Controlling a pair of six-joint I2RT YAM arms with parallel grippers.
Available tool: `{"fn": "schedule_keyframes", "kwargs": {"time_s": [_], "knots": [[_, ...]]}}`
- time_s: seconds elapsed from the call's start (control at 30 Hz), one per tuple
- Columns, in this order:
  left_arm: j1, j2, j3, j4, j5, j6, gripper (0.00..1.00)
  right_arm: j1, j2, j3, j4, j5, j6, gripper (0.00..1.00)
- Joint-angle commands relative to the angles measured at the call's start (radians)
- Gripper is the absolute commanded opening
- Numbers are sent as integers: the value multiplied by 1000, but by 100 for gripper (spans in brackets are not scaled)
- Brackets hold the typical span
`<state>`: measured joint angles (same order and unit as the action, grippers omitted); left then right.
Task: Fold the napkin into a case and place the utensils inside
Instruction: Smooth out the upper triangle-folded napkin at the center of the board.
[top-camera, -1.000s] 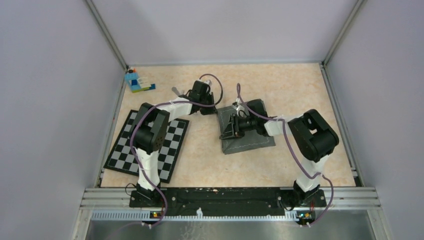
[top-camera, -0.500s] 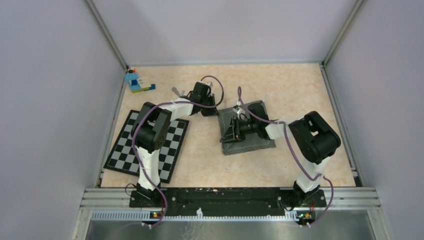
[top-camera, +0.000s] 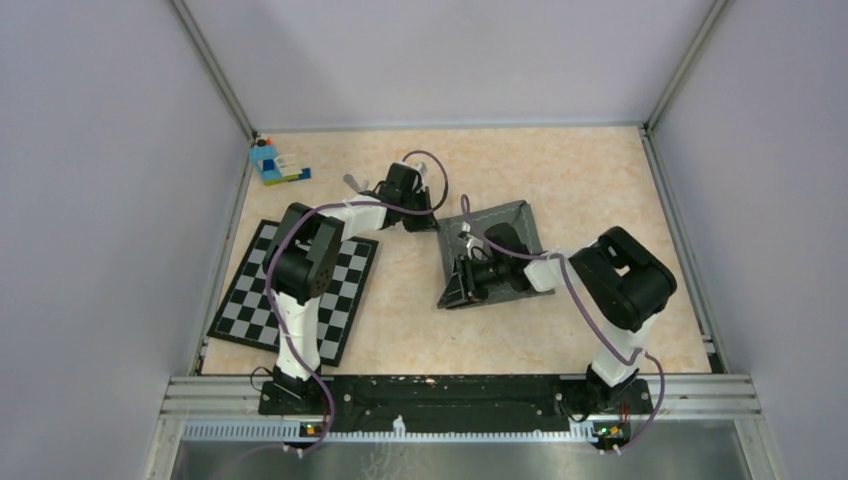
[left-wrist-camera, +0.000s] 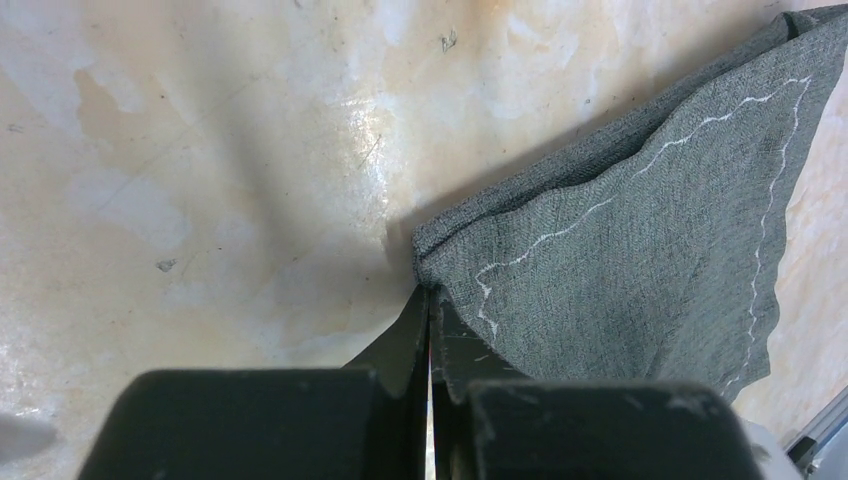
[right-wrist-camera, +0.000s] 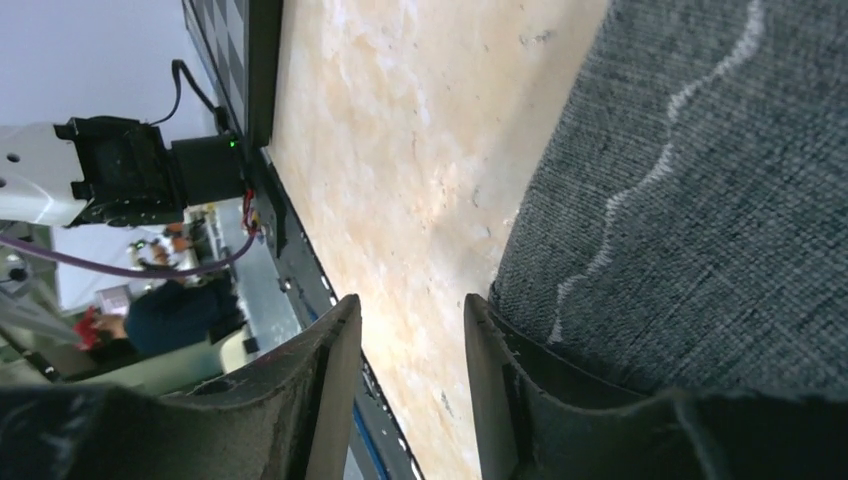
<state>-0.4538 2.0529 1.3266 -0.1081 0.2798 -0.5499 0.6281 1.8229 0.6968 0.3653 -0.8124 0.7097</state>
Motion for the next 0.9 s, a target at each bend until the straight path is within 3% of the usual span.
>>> {"fn": "schedule_keyframes", "kwargs": {"time_s": [0.0, 0.1, 0.17, 0.33, 0.47, 0.63, 0.73, 0.87], "knots": [[3, 30, 25, -7, 4, 30, 0, 10, -142, 114, -214, 82, -141, 45], [3, 34, 32, -13, 36, 30, 1, 19, -237, 176, -371, 135, -216, 54], [4, 26, 30, -14, 53, 30, 10, 40, -301, 197, -497, 225, -281, 60], [8, -33, 40, -32, 89, 40, 42, 161, -405, 265, -773, 651, -398, 72], [29, -110, 78, -118, 121, 49, 53, 279, -357, 396, -974, 965, -305, 74], [121, -303, 2, -167, 158, 56, 65, 424, -221, 538, -1120, 1169, -175, 63], [197, -446, -95, -164, 200, 55, 68, 440, -140, 588, -1142, 1171, -141, 44], [275, -616, -199, -188, 233, 79, 69, 442, -61, 639, -1156, 1185, -141, 42]]}}
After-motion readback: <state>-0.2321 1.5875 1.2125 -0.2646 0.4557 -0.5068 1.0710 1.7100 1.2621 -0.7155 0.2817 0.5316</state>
